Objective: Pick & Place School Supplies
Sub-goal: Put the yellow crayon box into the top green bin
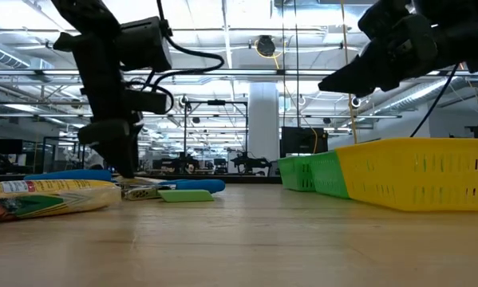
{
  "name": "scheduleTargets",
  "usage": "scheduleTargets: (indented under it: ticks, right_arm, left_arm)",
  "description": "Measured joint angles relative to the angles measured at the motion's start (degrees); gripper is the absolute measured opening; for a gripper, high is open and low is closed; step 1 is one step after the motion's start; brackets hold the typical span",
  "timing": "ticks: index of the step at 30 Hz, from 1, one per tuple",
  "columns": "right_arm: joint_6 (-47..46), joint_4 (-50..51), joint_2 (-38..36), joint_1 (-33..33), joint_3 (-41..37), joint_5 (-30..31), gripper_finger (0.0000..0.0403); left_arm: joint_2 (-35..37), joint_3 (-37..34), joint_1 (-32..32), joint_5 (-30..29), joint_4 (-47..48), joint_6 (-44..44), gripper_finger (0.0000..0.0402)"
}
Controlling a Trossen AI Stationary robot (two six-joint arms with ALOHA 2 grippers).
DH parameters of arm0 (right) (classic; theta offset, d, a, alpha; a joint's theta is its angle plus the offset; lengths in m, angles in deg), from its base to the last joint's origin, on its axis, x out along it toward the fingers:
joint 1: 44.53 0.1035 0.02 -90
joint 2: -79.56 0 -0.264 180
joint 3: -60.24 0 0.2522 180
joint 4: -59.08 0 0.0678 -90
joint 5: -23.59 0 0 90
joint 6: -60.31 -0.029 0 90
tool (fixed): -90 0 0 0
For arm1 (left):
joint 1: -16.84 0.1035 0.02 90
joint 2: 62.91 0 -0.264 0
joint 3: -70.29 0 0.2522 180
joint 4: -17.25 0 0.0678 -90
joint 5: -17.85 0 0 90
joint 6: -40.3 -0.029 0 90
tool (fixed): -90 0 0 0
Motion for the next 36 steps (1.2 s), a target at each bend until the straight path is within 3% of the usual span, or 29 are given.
scheduleTargets:
  ticks: [5, 17, 28, 36]
  right_arm:
    - [0.0, -3.6, 0.0, 0.0, -1.5, 0.0, 0.0075]
    - [0.0, -4.3, 0.0, 0.0, -1.5, 0.0, 0.0075]
    - [0.0, -4.5, 0.0, 0.0, -1.5, -0.1, 0.0075]
    - [-0.2, -4.5, 0.0, 0.0, -1.5, -0.2, 0.0075]
  left_arm:
    - [0.0, 0.0, -0.1, 3.0, 0.0, -0.4, 0.0251]
    - [0.0, 0.0, 0.0, 3.2, 5.8, -0.4, 0.0225]
    - [0.0, 0.0, 0.7, 2.8, 3.0, -2.5, 0.0223]
    - [0.0, 0.0, 3.9, 9.1, 1.7, -6.6, 0.0223]
